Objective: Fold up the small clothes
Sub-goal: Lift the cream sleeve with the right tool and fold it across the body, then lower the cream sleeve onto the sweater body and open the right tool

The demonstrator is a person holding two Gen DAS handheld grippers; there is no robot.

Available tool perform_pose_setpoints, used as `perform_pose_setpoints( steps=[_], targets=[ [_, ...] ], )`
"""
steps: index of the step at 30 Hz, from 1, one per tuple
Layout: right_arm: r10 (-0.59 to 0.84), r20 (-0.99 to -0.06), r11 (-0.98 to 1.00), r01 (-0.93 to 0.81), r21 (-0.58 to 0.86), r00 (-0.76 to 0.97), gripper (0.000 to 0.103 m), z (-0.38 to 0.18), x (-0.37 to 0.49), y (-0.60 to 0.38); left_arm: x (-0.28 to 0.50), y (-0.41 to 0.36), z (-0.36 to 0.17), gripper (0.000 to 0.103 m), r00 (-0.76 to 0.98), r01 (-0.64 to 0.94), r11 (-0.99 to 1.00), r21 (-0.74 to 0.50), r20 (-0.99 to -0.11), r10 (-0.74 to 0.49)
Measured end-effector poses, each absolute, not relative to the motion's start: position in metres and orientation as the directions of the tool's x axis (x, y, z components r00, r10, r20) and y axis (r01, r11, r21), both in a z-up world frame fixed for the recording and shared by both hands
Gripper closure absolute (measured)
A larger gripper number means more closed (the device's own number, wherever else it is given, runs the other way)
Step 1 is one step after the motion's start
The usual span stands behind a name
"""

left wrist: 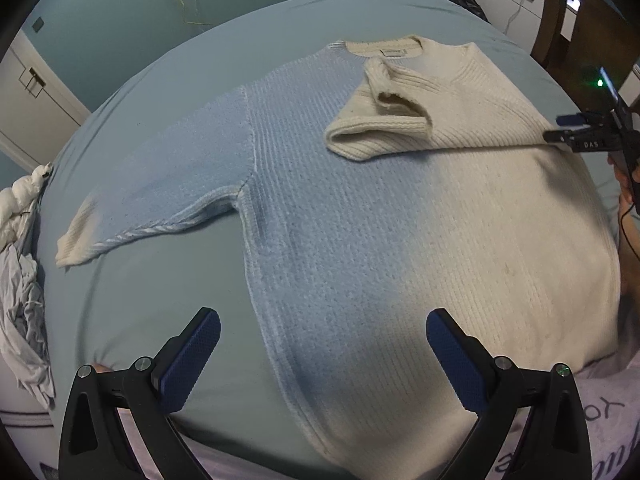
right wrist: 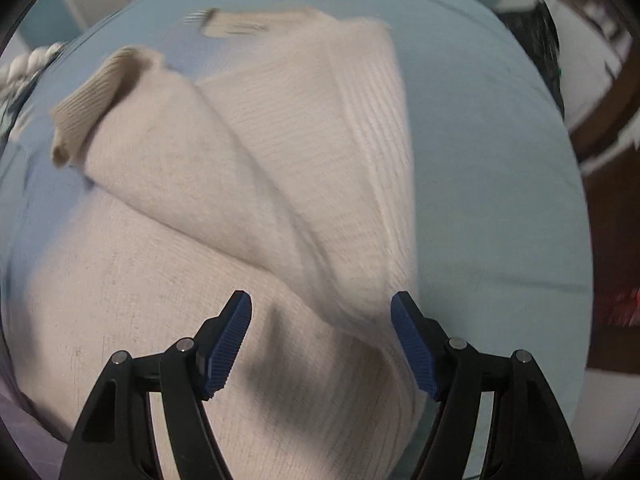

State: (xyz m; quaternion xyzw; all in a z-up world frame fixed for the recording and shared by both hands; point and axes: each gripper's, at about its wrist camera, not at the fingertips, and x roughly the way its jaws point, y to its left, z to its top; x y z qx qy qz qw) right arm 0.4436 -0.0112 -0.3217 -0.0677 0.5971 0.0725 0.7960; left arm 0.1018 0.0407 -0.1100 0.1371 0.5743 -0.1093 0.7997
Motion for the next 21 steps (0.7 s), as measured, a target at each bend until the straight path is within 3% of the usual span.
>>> perform_pose_setpoints(
  steps=[4, 9, 16, 17, 18, 19, 21],
  targets=[
    [0.161, -0.906, 0.965, -0.253, 0.063, 0.391, 0.034, -0.276, 0.439, 0.023, 0.100, 0.045, -0.108, 0.000, 0.326, 0.332, 0.938, 0.097, -0.945, -0.017],
    [0.367, -0.889, 0.918, -0.264, 0.298, 0.273, 0.034, -0.263, 0.465, 0.089, 0.102, 0.057, -0.104, 0.000, 0.323, 0.315, 0.947, 0.067, -0.945, -0.041],
    [0.428, -0.889, 0.900, -0.161, 0.404, 0.161, 0.037, -0.320, 0.524, 0.160, 0.102, 0.073, -0.095, 0.000, 0.336, 0.298, 0.954, 0.022, -0.938, -0.083],
    [0.434, -0.886, 0.899, -0.140, 0.415, 0.163, 0.066, -0.320, 0.526, 0.159, 0.102, 0.076, -0.094, 0.000, 0.337, 0.296, 0.955, 0.015, -0.937, -0.089],
    [0.444, -0.879, 0.896, -0.106, 0.432, 0.174, 0.088, -0.321, 0.525, 0.153, 0.102, 0.077, -0.094, 0.000, 0.337, 0.293, 0.956, 0.011, -0.937, -0.092],
    [0.453, -0.871, 0.891, -0.083, 0.446, 0.188, 0.096, -0.313, 0.533, 0.153, 0.102, 0.079, -0.094, 0.000, 0.337, 0.290, 0.957, 0.007, -0.937, -0.095],
    [0.510, -0.819, 0.855, -0.049, 0.517, 0.261, 0.096, -0.290, 0.534, 0.137, 0.103, 0.083, -0.094, 0.000, 0.334, 0.280, 0.960, -0.006, -0.937, -0.104]
  ],
)
